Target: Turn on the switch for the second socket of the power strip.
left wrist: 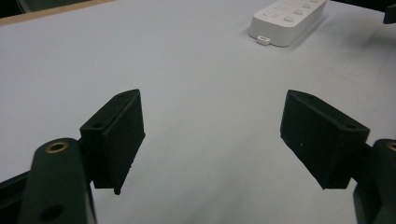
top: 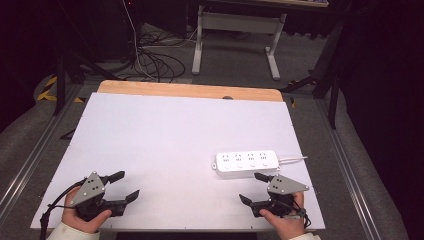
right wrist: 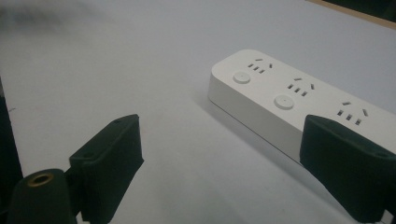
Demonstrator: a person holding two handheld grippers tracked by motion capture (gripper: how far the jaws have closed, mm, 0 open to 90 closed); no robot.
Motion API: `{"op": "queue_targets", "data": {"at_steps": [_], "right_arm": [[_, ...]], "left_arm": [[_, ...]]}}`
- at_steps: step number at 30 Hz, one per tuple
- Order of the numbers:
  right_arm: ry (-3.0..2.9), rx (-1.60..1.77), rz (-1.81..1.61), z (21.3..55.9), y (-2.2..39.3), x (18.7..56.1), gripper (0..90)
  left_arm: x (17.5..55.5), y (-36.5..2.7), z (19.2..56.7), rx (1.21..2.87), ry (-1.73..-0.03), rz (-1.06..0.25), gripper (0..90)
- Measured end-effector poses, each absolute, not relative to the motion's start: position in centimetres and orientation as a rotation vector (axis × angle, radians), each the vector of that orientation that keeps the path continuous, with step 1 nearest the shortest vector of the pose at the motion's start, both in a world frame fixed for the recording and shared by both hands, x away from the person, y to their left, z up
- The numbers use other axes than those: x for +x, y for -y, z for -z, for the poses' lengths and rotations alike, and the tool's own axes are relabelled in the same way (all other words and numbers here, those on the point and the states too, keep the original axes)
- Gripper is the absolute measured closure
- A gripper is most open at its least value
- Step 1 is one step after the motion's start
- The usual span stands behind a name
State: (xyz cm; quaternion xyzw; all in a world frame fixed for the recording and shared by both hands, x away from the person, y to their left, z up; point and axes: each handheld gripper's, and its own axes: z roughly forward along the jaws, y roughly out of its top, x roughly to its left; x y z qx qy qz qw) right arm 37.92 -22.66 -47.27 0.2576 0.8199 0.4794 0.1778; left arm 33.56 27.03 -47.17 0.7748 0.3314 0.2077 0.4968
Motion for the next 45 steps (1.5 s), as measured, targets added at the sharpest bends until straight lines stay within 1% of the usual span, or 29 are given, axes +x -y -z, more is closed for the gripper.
{"op": "queue_targets", "data": {"at_steps": [29,40,45], "right_arm": [[-2.33,0.732,-1.367,47.2,22.7,38.0,16.7],[-2.342,0.727,-1.361,45.6,22.8,38.1,26.4],[-2.341,0.727,-1.359,45.0,22.9,38.2,28.0]], "left_arm": [[33.3,-27.0,47.0,1.872,-0.806,-0.546,20.5],[33.3,-27.0,46.9,1.898,-0.816,-0.539,21.8],[33.3,-27.1,47.0,1.892,-0.82,-0.541,21.7]]}}
